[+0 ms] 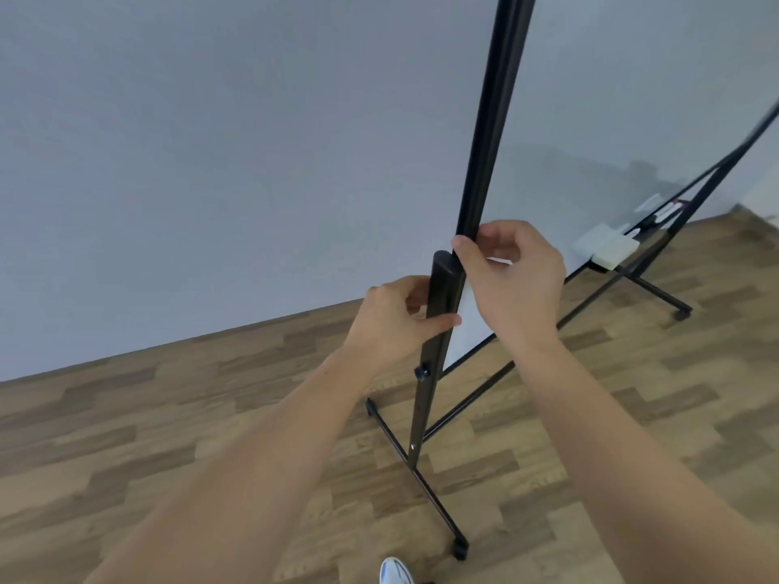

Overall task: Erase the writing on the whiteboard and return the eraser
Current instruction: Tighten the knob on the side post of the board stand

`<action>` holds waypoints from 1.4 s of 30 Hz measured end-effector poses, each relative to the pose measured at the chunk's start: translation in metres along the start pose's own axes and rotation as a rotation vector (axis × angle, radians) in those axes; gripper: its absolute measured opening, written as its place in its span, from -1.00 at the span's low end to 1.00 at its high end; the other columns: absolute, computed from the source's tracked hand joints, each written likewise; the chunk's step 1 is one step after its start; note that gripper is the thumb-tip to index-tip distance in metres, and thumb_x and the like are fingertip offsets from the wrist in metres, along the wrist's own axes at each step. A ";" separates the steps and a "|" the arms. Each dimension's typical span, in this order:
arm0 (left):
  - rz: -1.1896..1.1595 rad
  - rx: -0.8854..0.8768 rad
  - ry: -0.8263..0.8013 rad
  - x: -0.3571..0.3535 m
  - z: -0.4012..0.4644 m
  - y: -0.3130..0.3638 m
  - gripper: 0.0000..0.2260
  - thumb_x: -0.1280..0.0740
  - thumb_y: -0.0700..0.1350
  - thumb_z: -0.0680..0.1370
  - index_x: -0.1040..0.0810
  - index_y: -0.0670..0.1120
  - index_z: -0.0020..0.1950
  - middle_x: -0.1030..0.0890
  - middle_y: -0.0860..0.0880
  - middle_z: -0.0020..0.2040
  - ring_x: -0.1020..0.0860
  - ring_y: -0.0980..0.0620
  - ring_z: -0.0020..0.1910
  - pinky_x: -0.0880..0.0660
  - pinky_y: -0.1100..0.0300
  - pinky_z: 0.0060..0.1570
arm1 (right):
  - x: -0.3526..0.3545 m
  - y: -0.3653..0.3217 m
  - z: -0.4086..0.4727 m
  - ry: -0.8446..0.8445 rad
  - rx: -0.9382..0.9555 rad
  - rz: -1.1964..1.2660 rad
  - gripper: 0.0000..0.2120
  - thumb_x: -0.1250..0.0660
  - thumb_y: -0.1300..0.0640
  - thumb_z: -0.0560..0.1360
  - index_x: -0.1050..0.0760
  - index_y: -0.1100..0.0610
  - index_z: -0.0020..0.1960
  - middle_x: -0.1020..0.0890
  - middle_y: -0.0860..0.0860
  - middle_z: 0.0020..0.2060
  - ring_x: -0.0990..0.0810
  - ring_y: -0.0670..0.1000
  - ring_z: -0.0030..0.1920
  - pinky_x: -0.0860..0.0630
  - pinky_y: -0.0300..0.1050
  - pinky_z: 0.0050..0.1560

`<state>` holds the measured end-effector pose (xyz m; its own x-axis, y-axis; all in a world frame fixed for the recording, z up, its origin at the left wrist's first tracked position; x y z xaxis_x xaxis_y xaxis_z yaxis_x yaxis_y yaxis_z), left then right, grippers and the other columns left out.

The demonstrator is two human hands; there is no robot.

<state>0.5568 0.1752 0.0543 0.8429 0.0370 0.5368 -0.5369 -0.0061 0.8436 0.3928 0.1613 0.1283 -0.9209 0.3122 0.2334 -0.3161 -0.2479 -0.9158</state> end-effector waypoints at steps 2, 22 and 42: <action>-0.003 -0.001 -0.017 -0.001 0.007 -0.003 -0.54 -0.57 0.09 0.37 -0.60 0.04 0.23 -0.69 0.16 0.08 -0.63 0.22 0.08 -0.57 0.17 0.21 | -0.002 0.001 0.002 0.003 -0.017 0.003 -0.85 -0.52 0.04 0.42 -0.59 0.02 -0.07 -0.67 -0.21 -0.21 -0.65 -0.27 -0.17 -0.54 -0.42 -0.11; -0.154 -0.122 -0.153 0.049 0.093 -0.037 -0.70 -0.58 0.01 0.36 -0.66 0.11 0.06 -0.72 0.16 -0.15 -0.68 0.23 -0.15 -0.64 0.14 0.04 | -0.076 -0.008 0.036 0.198 -0.091 -0.099 -0.84 -0.53 0.02 0.41 -0.62 0.03 -0.07 -0.69 -0.17 -0.23 -0.67 -0.20 -0.15 -0.62 -0.23 -0.03; -0.172 -0.134 -0.183 0.209 0.189 -0.144 -0.62 -0.60 0.01 0.35 -0.68 0.03 0.14 -0.68 0.25 -0.10 -0.64 0.32 -0.08 -0.58 0.35 0.03 | -0.281 -0.053 0.060 0.218 -0.129 -0.120 -0.85 -0.53 0.01 0.43 -0.62 0.00 -0.06 -0.68 -0.17 -0.20 -0.64 -0.25 -0.13 -0.56 -0.36 -0.08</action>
<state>0.8171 -0.0055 0.0477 0.9078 -0.1547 0.3899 -0.3750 0.1170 0.9196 0.6541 0.0315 0.1310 -0.8032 0.5258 0.2798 -0.3758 -0.0828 -0.9230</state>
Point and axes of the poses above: each hand's wrist, its own z-axis towards the middle knuckle, its own x-axis out of the back of the hand, y = z × x, the point moved 8 cm from there along z, towards the middle knuckle
